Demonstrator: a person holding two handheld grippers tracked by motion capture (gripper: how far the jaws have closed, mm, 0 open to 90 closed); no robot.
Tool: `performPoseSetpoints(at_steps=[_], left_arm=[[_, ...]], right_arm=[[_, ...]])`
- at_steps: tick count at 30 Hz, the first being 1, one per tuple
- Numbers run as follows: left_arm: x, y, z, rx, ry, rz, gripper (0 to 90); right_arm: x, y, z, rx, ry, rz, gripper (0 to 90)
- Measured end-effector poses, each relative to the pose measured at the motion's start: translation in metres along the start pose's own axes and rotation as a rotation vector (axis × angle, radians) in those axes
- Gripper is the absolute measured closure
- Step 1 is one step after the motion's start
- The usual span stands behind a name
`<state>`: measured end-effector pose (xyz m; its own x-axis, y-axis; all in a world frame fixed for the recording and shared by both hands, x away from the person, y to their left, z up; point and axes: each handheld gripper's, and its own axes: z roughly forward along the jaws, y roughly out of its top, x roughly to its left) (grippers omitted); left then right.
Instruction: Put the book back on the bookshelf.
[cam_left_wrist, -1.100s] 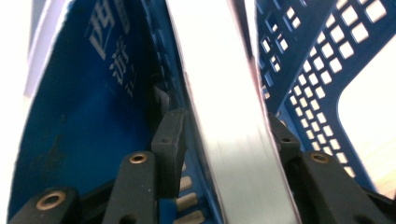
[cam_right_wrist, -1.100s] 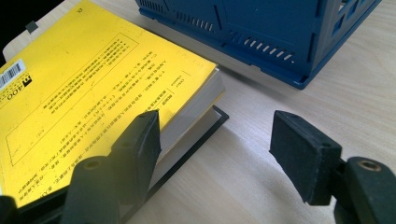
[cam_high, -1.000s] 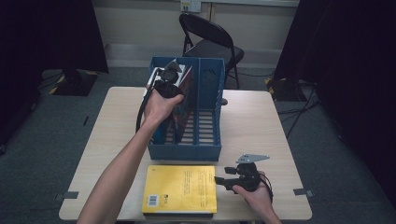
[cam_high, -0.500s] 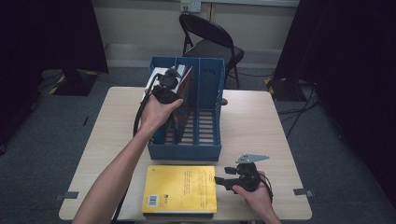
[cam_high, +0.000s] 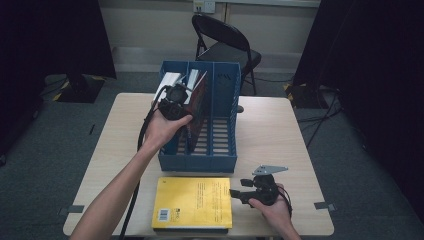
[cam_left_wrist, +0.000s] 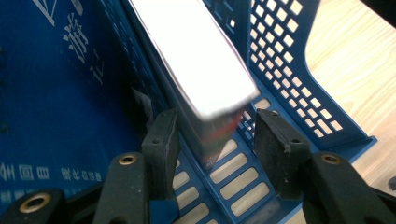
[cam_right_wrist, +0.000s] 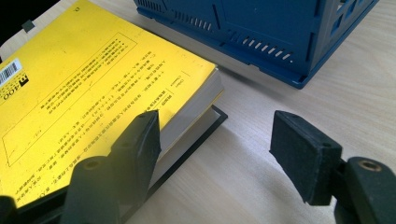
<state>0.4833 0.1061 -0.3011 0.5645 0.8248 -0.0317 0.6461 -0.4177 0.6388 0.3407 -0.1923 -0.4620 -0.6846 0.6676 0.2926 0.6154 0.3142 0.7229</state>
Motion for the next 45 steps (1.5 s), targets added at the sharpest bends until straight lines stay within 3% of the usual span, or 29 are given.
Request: performPoseSetpoints(at_steps=[3,7,9,16,21,23,27,32,34,37,39,43,45], left_arm=[[-0.003,-0.007,-0.003,-0.012,0.000,0.008,51.5],[0.001,-0.015,-0.009,-0.048,-0.047,-0.019,52.9],[0.004,-0.018,-0.011,-0.045,-0.054,0.008,56.1],[0.004,-0.034,-0.014,-0.065,-0.075,0.047,54.2],[0.008,-0.050,-0.015,-0.090,-0.117,0.039,54.1],[0.011,-0.060,-0.013,-0.094,-0.142,0.039,50.3],[0.017,-0.074,-0.011,-0.117,-0.182,0.003,46.5],[0.021,-0.092,-0.010,-0.112,-0.191,0.006,47.4],[0.021,-0.097,-0.011,-0.111,-0.162,0.008,47.5],[0.023,-0.108,-0.014,-0.123,-0.179,-0.008,48.2],[0.022,-0.114,-0.014,-0.108,-0.169,0.015,49.2],[0.021,-0.129,-0.016,-0.098,-0.202,0.009,47.3],[0.018,-0.136,-0.016,-0.083,-0.191,0.024,46.5]], right_arm=[[0.000,0.000,0.000,0.001,0.000,-0.001,32.4],[0.000,0.000,0.000,0.001,-0.001,0.000,32.4],[0.000,0.000,0.000,0.002,-0.004,-0.002,32.3],[0.000,0.000,0.001,0.001,-0.003,0.002,32.3],[0.000,0.000,0.001,0.002,-0.004,0.002,32.2],[0.000,0.000,0.001,0.003,-0.006,0.002,32.2],[0.000,0.000,0.001,0.001,-0.006,0.002,32.1],[0.000,0.001,0.001,-0.003,-0.010,0.005,32.1],[0.001,0.002,0.000,-0.003,-0.010,0.004,32.2],[0.002,0.003,-0.002,-0.011,-0.010,0.002,32.3],[0.003,0.004,-0.002,-0.018,-0.008,0.003,33.0],[0.005,0.006,-0.005,-0.029,-0.009,-0.004,34.2],[0.008,0.007,-0.006,-0.042,0.012,0.000,34.8]])
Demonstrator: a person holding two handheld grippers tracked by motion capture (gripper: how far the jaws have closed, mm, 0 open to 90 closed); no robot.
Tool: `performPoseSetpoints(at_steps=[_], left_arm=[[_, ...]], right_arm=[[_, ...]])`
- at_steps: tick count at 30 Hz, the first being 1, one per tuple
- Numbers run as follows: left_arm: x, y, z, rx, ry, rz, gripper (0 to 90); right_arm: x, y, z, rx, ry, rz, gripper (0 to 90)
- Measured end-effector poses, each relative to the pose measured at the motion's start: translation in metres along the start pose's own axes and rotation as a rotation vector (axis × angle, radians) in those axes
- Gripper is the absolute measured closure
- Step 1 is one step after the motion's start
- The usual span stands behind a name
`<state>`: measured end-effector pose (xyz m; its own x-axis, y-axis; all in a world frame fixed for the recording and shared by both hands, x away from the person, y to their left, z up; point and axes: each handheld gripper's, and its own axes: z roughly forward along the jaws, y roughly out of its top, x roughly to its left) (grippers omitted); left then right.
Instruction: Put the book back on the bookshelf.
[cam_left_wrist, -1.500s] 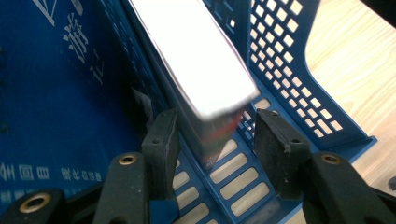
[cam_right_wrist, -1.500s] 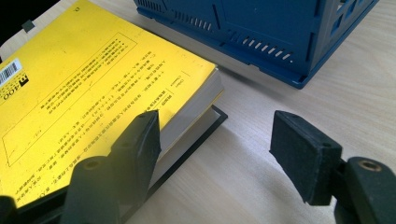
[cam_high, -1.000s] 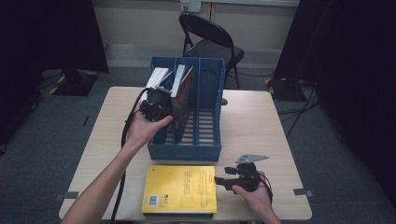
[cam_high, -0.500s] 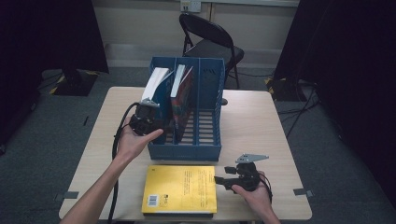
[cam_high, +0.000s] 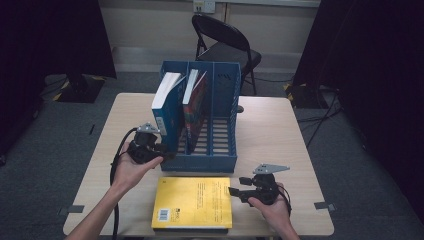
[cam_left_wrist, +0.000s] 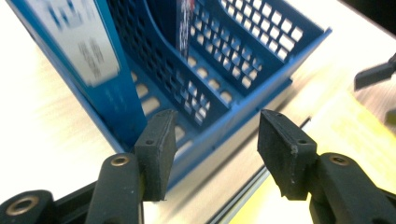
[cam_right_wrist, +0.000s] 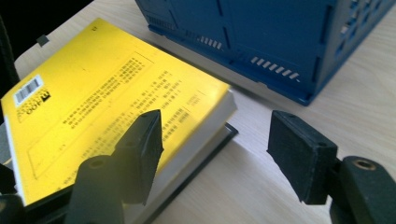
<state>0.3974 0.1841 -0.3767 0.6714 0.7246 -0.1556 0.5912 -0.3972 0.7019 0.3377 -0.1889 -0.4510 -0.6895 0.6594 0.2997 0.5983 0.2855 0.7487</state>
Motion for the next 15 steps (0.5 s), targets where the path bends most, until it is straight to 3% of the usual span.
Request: performPoseSetpoints(at_steps=[6,8,15], left_arm=[[-0.007,-0.021,0.002,0.029,-0.026,0.002,45.9],[-0.011,-0.029,0.005,0.053,-0.027,0.025,46.0],[-0.020,-0.047,0.017,0.090,-0.063,0.047,45.8]], right_arm=[[0.013,0.003,0.008,0.028,0.045,-0.046,37.1],[0.017,0.003,0.012,0.047,0.054,-0.059,39.6],[0.020,0.003,0.015,0.058,0.006,-0.072,46.8]])
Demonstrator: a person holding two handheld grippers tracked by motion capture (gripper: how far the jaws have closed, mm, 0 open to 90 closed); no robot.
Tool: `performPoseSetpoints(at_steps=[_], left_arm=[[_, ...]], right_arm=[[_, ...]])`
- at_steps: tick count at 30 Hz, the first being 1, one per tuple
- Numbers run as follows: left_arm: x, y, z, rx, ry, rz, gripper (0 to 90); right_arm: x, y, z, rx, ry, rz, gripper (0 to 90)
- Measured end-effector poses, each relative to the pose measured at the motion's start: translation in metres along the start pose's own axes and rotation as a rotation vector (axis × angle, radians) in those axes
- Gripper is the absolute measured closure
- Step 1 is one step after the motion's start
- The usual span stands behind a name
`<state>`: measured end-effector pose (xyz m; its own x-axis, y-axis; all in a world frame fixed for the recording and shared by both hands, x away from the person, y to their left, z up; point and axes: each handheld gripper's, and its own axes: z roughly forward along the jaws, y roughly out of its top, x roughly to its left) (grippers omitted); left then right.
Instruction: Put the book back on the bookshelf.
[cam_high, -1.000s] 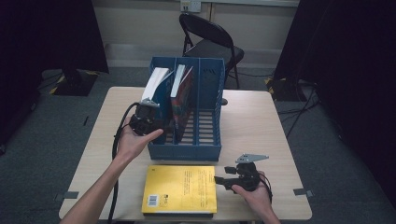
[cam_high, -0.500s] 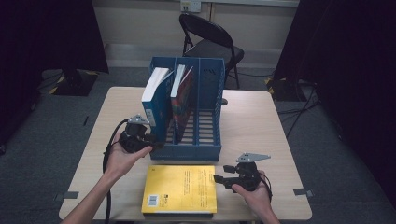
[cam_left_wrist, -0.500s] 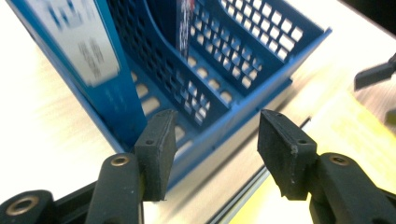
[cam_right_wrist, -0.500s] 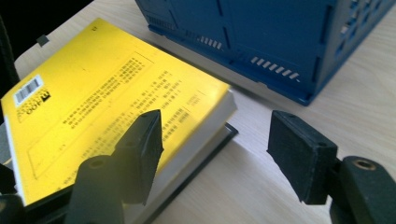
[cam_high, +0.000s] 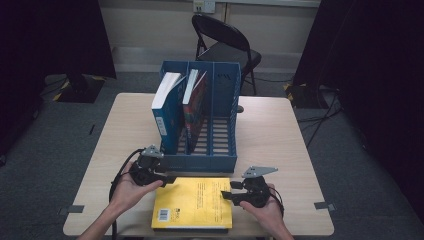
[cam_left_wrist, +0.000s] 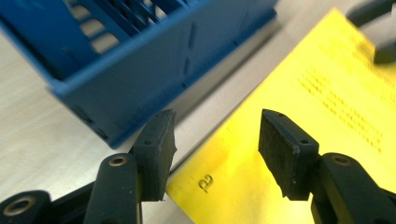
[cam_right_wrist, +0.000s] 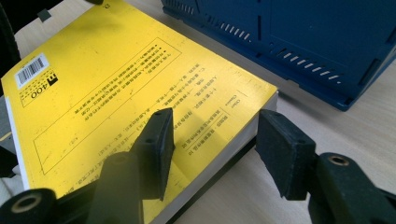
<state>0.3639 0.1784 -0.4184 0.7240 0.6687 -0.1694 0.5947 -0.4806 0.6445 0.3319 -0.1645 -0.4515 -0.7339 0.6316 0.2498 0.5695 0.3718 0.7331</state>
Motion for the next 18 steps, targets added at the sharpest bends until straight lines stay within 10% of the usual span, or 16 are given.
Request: performPoseSetpoints(at_steps=[7,18], left_arm=[[-0.009,-0.006,0.015,0.031,0.003,0.036,42.3],[-0.006,-0.020,0.019,-0.038,-0.115,-0.008,49.4]], right_arm=[[0.001,0.002,0.001,0.015,-0.025,0.011,50.4],[0.006,0.015,0.014,0.021,-0.046,-0.032,58.3]])
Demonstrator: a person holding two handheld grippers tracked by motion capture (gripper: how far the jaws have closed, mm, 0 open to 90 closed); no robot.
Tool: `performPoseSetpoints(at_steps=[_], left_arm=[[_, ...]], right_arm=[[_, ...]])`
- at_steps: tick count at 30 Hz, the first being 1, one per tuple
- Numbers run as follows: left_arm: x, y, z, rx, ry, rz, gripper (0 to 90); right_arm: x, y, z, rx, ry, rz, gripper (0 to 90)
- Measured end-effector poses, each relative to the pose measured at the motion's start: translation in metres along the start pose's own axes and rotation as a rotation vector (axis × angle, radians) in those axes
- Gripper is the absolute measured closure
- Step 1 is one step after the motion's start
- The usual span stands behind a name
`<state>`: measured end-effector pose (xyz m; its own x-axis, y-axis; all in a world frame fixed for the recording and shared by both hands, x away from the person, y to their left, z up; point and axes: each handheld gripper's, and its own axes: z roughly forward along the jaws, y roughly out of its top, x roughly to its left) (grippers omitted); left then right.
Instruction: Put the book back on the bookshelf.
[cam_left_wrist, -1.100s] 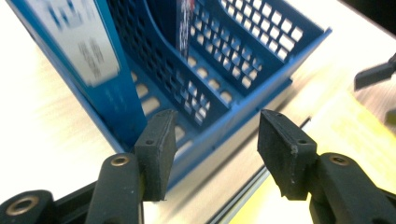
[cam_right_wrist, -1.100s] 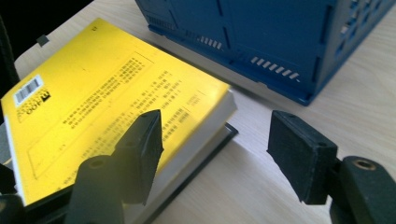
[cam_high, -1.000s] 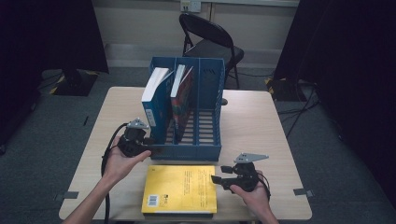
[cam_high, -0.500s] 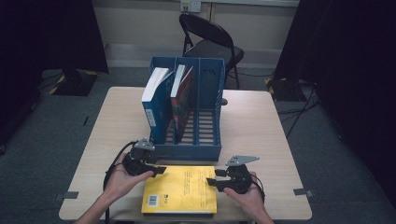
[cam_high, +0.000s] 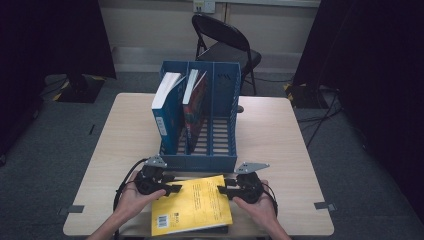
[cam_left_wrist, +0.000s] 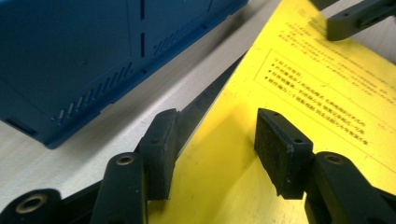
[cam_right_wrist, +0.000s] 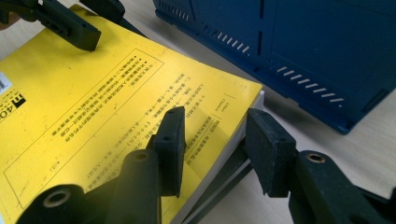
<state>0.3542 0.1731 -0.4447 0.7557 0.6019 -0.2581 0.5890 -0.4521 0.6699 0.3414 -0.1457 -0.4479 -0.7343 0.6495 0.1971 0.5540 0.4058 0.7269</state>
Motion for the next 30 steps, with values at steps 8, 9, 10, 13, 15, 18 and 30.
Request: performPoseSetpoints(at_steps=[8,9,10,13,15,18,30], left_arm=[[0.000,-0.014,-0.005,-0.038,-0.028,-0.037,48.6],[-0.001,-0.017,-0.006,-0.054,-0.022,-0.033,48.5],[-0.001,-0.018,-0.007,-0.059,-0.021,-0.026,48.5],[-0.005,-0.024,-0.009,-0.076,0.013,-0.050,45.9],[-0.006,-0.026,-0.012,-0.076,0.011,-0.056,46.1],[-0.010,-0.026,-0.014,-0.068,0.024,-0.013,50.7],[-0.010,-0.019,-0.012,-0.018,0.009,-0.029,48.2]], right_arm=[[-0.001,0.010,0.011,0.000,0.021,-0.017,59.8],[-0.002,0.011,0.012,0.001,0.024,-0.016,59.9],[-0.002,0.013,0.014,0.001,0.025,-0.019,60.1],[-0.001,0.018,0.019,0.005,0.020,-0.030,60.5],[0.000,0.021,0.022,0.002,0.022,-0.035,60.6],[0.001,0.023,0.028,-0.016,0.023,-0.028,60.5],[0.014,-0.003,-0.001,0.014,0.049,-0.045,43.4]])
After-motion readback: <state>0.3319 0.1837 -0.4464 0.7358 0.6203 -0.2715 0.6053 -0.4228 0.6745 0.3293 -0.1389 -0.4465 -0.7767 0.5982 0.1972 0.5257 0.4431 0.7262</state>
